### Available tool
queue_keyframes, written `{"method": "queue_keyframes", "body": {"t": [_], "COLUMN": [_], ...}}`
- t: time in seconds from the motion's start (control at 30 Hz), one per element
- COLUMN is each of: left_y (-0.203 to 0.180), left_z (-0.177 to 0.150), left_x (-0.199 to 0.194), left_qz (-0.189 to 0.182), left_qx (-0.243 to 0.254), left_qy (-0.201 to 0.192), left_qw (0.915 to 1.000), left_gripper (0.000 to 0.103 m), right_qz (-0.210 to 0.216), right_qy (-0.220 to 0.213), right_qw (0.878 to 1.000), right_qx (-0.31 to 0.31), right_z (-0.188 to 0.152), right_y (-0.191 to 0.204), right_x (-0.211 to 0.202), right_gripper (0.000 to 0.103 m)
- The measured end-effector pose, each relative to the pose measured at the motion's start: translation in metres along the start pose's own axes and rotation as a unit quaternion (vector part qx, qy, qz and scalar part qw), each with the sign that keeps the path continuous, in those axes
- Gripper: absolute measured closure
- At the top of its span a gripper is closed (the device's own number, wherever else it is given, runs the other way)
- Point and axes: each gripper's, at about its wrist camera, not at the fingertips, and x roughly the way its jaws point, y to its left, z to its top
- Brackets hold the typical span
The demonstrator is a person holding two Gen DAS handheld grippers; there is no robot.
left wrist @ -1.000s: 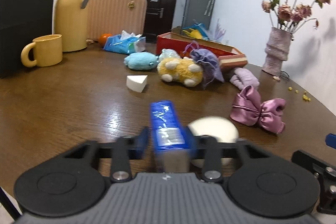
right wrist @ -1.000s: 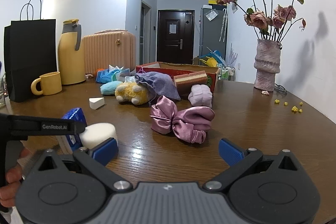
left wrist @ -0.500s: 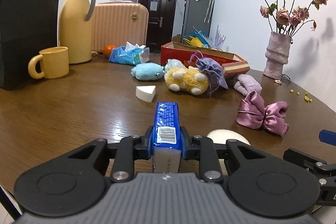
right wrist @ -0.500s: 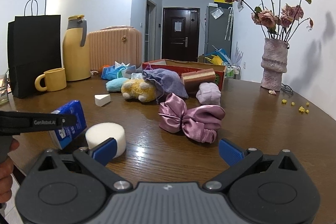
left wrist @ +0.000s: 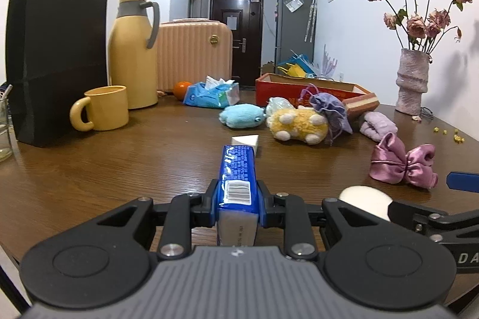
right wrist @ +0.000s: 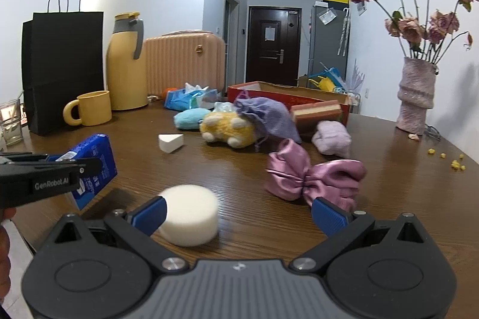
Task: Organize soft objects
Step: 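Grasp the white round sponge with the right gripper while the left holds the box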
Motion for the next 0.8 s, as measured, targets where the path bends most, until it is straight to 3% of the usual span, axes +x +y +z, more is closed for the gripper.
{"method": "queue_keyframes", "body": {"t": [0.63,0.8], "left_y": [0.028,0.029], "left_z": [-0.005,-0.005], "left_x": [0.002,0.003], "left_qz": [0.021,0.021], "left_qx": [-0.011,-0.011], "left_qy": [-0.002,-0.002], "left_qw": [0.9997,0.9997], "left_gripper": [0.078,0.078], "right_qz": [0.008,0.000], "right_qy": [0.035,0.044], "right_qw": [0.999,0.999], "right_qx": [0.010,0.024], "right_z": [-0.003,-0.003], "right_y": [0.038,0.035], "right_x": [0.038,0.046], "right_gripper": [0.000,0.006]}}
